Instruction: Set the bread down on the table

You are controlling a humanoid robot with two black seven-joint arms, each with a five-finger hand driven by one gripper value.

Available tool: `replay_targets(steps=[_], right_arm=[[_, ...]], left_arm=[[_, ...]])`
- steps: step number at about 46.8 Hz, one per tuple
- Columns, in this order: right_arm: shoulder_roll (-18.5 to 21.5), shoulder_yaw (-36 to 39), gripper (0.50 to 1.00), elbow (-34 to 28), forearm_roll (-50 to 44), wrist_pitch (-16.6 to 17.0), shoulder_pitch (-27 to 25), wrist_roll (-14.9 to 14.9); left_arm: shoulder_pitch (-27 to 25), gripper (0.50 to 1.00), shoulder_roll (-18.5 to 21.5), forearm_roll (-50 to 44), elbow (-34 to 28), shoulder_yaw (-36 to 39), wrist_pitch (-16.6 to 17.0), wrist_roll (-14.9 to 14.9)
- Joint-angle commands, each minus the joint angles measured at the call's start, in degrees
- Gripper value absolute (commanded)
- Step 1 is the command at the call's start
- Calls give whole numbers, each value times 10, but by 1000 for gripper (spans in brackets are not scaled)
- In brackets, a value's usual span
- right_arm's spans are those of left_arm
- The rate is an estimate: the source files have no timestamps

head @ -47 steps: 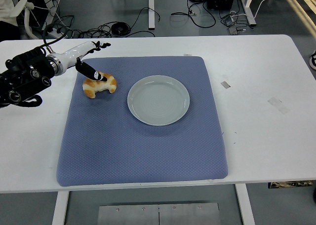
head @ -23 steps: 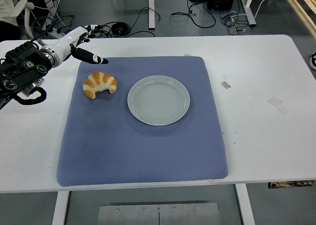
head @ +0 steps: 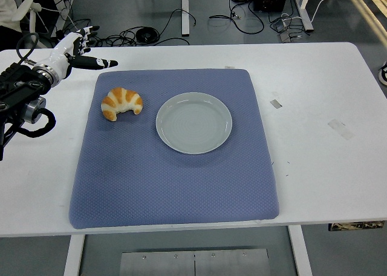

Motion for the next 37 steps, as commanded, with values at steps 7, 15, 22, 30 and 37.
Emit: replay_targets(steps=[7,15,22,30,37], right_arm=[[0,0,1000,0,1,0,0,0],[0,0,1000,0,0,0,0,0],[0,0,1000,0,1,0,0,0],[0,0,1000,0,0,0,0,0],[0,0,1000,0,0,0,0,0]], left_arm=[[13,978,-4,-51,20,-48,0,0],[14,978,-32,-49,49,-41,11,4],[13,980,-48,-57,59,-40,20,6],[18,981,-62,-92,62,-48,20,5],[22,981,-62,-117,62,-48,19,5]])
